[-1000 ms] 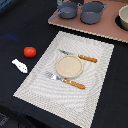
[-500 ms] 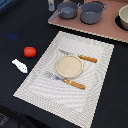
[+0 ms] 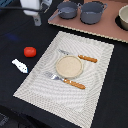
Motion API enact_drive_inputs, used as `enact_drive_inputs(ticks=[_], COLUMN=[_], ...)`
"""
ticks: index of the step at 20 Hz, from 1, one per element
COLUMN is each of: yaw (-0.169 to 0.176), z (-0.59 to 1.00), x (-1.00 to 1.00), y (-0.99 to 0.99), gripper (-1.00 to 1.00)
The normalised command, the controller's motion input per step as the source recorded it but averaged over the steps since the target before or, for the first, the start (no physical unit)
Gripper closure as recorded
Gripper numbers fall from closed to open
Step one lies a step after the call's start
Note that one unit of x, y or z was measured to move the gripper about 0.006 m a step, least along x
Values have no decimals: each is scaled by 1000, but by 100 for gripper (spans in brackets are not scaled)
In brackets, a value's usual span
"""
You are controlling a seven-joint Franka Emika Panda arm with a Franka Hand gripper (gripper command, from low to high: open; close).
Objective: Place the pan onto the stove and place the fish and sausage into the pan.
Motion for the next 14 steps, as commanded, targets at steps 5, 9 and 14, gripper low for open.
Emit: enact_drive_inputs(ticks=[5, 9, 14], yaw=[0, -25, -63], z=[-218, -290, -327], x=[-29, 7, 6], y=[-963, -824, -602], gripper=[-100, -100, -100])
